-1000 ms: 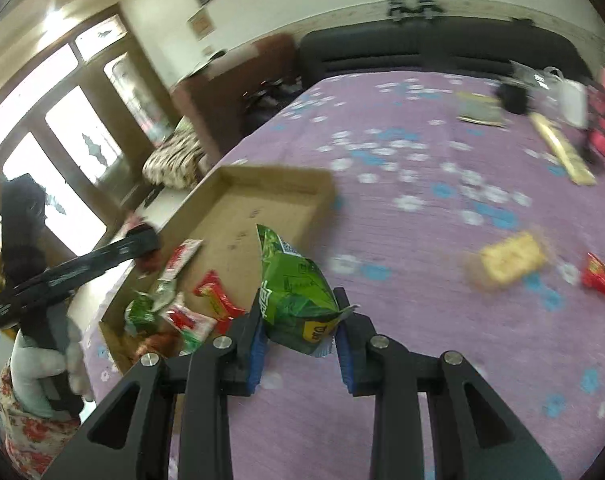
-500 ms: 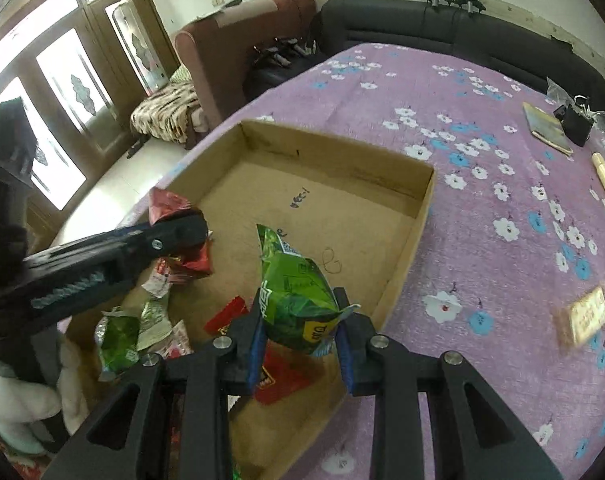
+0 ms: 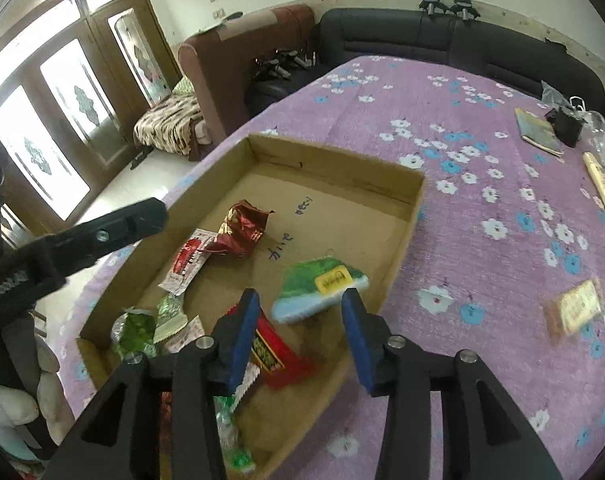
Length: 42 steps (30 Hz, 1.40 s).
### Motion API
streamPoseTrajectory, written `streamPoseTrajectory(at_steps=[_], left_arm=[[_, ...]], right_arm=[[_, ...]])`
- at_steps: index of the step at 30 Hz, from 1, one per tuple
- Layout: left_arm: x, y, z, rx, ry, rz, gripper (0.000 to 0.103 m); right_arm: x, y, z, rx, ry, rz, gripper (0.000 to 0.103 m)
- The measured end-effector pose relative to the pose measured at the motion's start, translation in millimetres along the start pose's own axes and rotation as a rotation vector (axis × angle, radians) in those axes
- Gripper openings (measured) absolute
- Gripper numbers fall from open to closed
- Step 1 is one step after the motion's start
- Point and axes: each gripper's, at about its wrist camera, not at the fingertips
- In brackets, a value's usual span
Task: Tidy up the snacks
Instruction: 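Carry both snacks over the cardboard tray and open both tools, then move both open tools back to the last snacks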
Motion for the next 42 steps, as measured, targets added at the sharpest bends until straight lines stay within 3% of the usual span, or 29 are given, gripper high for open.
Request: streamPoseTrajectory(at_steps=[10,22,32,42], left_arm=[[70,-26,37,0.033,-0.101,-0.082,0.072],[160,-85,31,-0.067,-0.201,-0.203,0.074],[184,-113,8,-0.142,-0.166,-0.221,0.074],[198,-134,-16,-0.191,-0.122,-0.281,0.074]], right_arm=[[38,-35,65,0.105,0.007,-0.093,0.045],[126,-96,121,0.172,-0.065,-0.266,0.047],[211,-143,154,0.212,-0.164,-0.446,0.047],[239,-158,165,0.240,-0.179,-0.524,0.047]])
Point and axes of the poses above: each gripper's, at about its wrist camera, not at the fingertips, and z roughly against the way its jaws point, x to its right, y to its top, and after that the axes turned 7 degrees about y, right-handed
